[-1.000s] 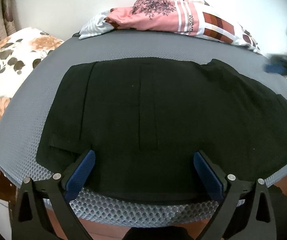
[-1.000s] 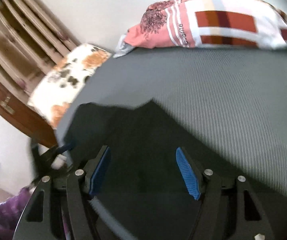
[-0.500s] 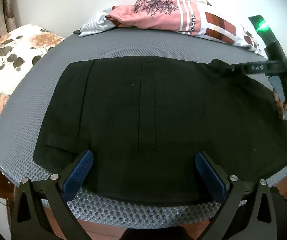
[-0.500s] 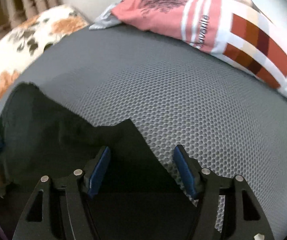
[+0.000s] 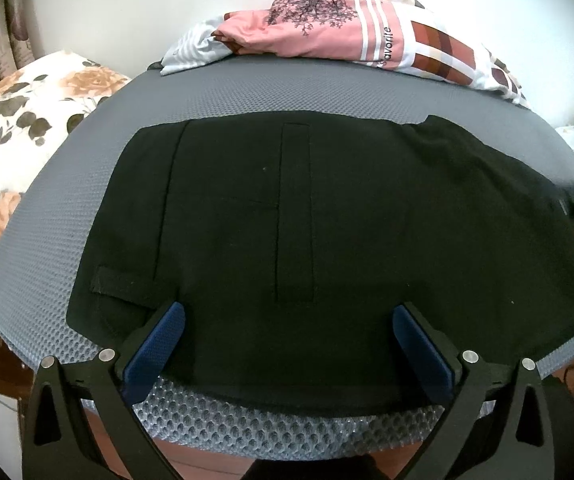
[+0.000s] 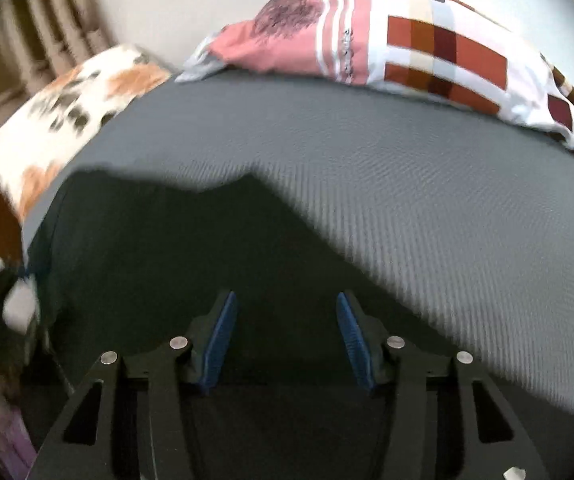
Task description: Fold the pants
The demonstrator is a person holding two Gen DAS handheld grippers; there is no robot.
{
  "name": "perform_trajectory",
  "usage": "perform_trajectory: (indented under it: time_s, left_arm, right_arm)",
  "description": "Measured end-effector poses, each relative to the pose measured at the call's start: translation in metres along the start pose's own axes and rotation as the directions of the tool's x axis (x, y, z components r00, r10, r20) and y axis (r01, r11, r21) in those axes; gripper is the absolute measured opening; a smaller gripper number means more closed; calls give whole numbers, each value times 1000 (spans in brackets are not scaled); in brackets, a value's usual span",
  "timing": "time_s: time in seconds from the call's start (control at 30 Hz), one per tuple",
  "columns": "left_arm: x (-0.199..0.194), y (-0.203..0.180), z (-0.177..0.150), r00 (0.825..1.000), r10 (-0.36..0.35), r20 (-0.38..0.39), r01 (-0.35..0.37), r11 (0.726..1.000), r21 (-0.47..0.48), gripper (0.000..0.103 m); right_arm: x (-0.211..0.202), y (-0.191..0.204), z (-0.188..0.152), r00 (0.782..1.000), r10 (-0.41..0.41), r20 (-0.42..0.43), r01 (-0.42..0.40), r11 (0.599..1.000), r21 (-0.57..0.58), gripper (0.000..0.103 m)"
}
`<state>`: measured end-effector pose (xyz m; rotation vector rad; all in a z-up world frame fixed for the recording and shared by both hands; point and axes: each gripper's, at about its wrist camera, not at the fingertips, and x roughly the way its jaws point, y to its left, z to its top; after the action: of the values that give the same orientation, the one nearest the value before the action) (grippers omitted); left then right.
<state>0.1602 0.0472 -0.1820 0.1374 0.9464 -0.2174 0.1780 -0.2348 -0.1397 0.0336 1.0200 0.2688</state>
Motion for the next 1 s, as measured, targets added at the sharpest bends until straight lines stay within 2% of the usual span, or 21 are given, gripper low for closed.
perform_trajectory:
  time_s: [0.07, 0.1, 0.17, 0.27, 0.3, 0.37, 0.4, 0.47, 0.53, 0.57, 0.6, 0.7, 0.73, 0.8, 0.87, 1.0]
  left_arm:
    - [1, 0, 0, 1000, 1, 1, -1, 1000, 2, 103]
    - [1, 0, 0, 1000, 2, 1, -2, 1000, 3, 103]
    - [1, -1, 0, 1000, 1, 0, -1, 1000, 4, 103]
    - [1, -2, -1, 1000, 2, -1, -2, 1000, 8, 103]
    - [1, -2, -2, 1000, 0, -1, 0, 1000, 9, 103]
    - [2, -2, -2, 1000, 1, -2, -1, 1000, 12, 103]
    - [2, -2, -2, 1000, 1, -2, -1, 1000, 13, 103]
    - [2, -2, -2, 1000, 2, -2, -2, 1000, 13, 103]
    - [2, -2, -2, 1000, 1, -1, -1, 1000, 13, 103]
    - [2, -2, -2, 1000, 1, -1, -1, 1000, 13, 103]
    - [2, -1, -2, 1000, 2, -1, -2, 1000, 13, 103]
    - [2, 0, -1, 1000, 2, -1, -2, 1000, 13, 103]
    - [2, 0, -1, 1000, 2, -1, -2, 1000, 12, 103]
    - [2, 1, 0, 1000, 5, -1, -5, 1000, 8, 103]
    - [3, 1, 0, 1000, 10, -1, -10, 1000, 4, 103]
    - [3, 0, 1, 1000, 19, 1, -19, 1000, -5, 103]
  right_arm:
    - [-11, -15, -30, 998, -51, -26, 51, 998, 23, 48]
    - [-21, -27, -43, 999, -53, -8, 53, 998, 46, 48]
    - [-47, -63, -73, 995, -96, -5, 96, 987, 128, 47]
    - [-85, -129, -117, 994, -105, 23, 93, 949, 301, 45]
    - [-101, -153, -137, 991, -128, 28, 109, 923, 369, 43]
    - [-127, -191, -169, 990, -133, 53, 91, 870, 484, 43]
    - [-143, -213, -192, 988, -136, 73, 73, 830, 553, 43]
    - [-168, -241, -225, 982, -162, 93, 68, 773, 630, 43]
    - [-195, -274, -260, 970, -220, 104, 82, 698, 711, 43]
    - [-208, -289, -277, 965, -235, 118, 66, 652, 756, 43]
    - [-221, -304, -291, 958, -250, 141, 41, 605, 795, 38]
    - [-254, -335, -327, 930, -312, 195, -21, 485, 875, 45]
    - [-263, -346, -342, 920, -305, 247, -99, 430, 897, 46]
    - [-268, -356, -364, 900, -270, 343, -234, 365, 901, 48]
    - [-265, -360, -380, 888, -237, 395, -313, 319, 895, 48]
    - [-259, -362, -394, 855, -206, 475, -407, 301, 863, 49]
